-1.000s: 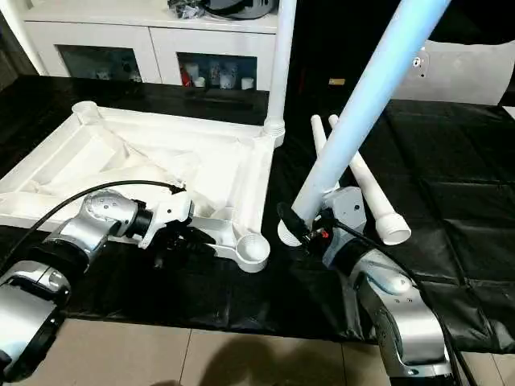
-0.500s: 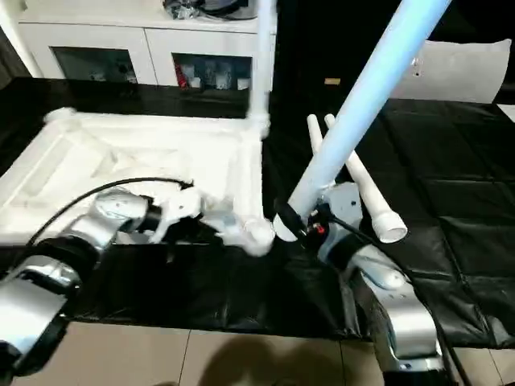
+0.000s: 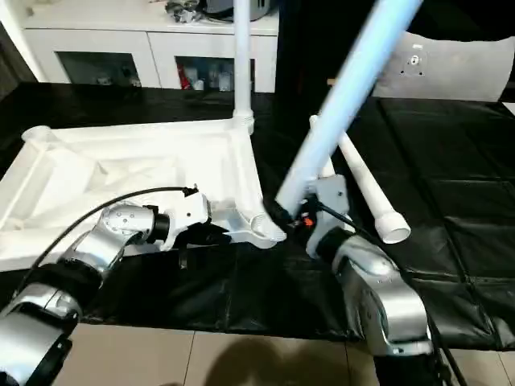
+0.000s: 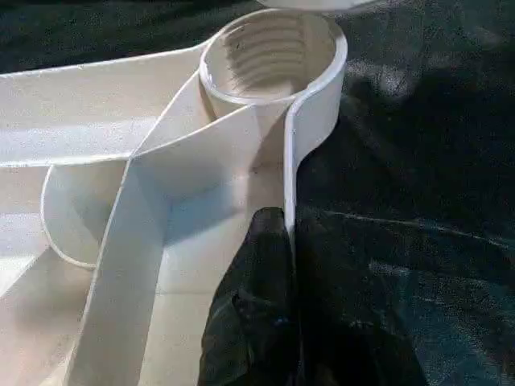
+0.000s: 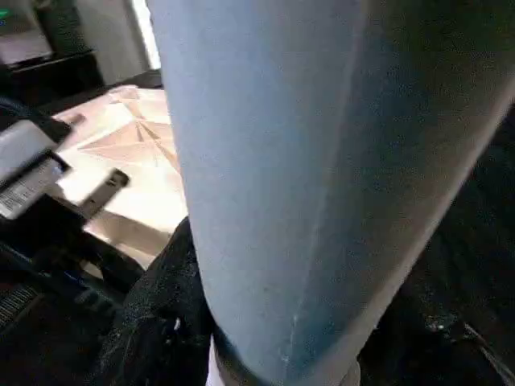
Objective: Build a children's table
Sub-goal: Insert table leg to table base
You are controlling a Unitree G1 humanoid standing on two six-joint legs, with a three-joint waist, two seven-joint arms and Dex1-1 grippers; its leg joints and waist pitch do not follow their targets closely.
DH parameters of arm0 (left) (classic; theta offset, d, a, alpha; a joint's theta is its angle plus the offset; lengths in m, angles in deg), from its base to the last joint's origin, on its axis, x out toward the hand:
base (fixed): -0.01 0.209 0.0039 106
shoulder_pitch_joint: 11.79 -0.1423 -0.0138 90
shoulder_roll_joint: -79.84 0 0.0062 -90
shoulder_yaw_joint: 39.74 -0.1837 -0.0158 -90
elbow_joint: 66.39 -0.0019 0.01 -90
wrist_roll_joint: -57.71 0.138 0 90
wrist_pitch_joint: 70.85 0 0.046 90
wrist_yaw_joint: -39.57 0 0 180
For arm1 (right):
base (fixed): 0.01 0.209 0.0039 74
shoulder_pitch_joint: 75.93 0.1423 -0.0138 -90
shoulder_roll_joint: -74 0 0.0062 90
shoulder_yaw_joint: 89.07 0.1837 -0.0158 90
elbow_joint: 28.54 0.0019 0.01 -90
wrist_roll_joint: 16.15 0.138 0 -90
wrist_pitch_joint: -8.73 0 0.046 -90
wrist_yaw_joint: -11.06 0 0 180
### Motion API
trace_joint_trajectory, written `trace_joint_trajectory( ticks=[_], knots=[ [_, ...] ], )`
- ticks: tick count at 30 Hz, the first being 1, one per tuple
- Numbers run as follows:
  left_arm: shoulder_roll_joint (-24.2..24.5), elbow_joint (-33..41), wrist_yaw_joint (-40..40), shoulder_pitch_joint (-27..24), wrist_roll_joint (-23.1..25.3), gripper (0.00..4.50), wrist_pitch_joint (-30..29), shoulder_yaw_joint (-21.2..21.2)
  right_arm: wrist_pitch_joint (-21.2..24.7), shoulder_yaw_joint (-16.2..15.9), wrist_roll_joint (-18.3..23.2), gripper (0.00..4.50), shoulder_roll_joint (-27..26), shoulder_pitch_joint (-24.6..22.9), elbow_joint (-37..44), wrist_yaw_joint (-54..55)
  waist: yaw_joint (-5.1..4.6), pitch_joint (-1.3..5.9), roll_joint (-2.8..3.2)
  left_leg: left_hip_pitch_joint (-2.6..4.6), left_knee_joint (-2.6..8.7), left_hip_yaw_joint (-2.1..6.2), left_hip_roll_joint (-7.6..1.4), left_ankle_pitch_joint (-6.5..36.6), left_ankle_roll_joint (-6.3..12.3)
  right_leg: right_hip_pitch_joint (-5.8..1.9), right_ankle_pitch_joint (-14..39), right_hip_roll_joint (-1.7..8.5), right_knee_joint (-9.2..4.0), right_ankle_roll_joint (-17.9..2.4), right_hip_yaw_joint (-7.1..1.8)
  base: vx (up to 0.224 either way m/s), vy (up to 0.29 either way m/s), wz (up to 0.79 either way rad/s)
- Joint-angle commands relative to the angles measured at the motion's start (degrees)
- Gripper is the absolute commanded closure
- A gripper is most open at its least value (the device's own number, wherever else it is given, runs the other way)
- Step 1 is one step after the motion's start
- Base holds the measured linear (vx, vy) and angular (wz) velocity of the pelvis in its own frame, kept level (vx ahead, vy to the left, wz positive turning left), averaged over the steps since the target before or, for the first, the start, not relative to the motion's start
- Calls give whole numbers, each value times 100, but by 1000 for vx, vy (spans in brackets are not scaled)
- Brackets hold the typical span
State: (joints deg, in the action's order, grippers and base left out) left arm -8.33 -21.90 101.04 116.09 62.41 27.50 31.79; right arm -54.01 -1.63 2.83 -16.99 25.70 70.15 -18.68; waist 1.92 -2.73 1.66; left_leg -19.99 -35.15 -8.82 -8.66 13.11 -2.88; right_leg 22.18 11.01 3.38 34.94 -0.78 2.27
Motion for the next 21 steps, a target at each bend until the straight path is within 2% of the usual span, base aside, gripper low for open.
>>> trace_joint_trajectory(
  ticks=[1, 6, 8, 9, 11, 15, 17, 21],
  knots=[
    [-15, 121, -150, -277, 37, 450, -316, -69, 24, -127, 9, 260, 76, 182, -16, -206, 26, 276, -45, -15, 516, 123, -436, 956, 124, -266, 1339, 559, -434, -1335, -319, 0, 0, 0],
    [93, 693, 344, -573, -189, 450, -472, -114, 141, -453, -173, 260, 215, 499, -335, -491, 24, 303, -23, -39, 501, 118, -417, 702, 159, -287, 911, 554, -398, -1411, -313, 0, 0, 0],
    [151, 970, 465, -691, -240, 450, -624, -105, 185, -517, -218, 260, 247, 623, -471, -527, 30, 311, -34, -39, 485, 103, -409, 541, 197, -291, 693, 545, -386, -1443, -313, 0, 0, 0],
    [172, 1058, 488, -725, -249, 450, -643, -99, 252, -552, -235, 260, 274, 686, -528, -545, 31, 318, -63, -52, 481, 97, -401, 457, 241, -308, 587, 547, -372, -1467, -310, 0, 0, 0],
    [212, 1174, 506, -772, -246, 450, -673, -86, 378, -684, -303, 260, 381, 797, -635, -659, 44, 321, -55, -45, 469, 86, -392, 328, 313, -303, 542, 525, -370, -1439, -297, 0, 0, 0],
    [271, 1191, 562, -787, -242, 450, -643, -68, 661, -832, -360, 260, 509, 893, -775, -739, 42, 320, -66, -51, 468, 83, -388, 313, 344, -313, 582, 521, -373, -1407, -293, 0, 0, 0],
    [292, 1188, 561, -778, -234, 450, -640, -54, 783, -889, -381, 260, 561, 937, -796, -796, 43, 315, -49, -40, 475, 86, -398, 371, 317, -303, 683, 520, -382, -1396, -290, 0, 0, 0],
    [325, 1211, 574, -765, -202, 450, -666, -56, 866, -968, -417, 260, 627, 971, -843, -875, 34, 311, -56, -41, 478, 85, -395, 428, 277, -307, 765, 519, -391, -1384, -293, 0, 0, 0]
  ],
)
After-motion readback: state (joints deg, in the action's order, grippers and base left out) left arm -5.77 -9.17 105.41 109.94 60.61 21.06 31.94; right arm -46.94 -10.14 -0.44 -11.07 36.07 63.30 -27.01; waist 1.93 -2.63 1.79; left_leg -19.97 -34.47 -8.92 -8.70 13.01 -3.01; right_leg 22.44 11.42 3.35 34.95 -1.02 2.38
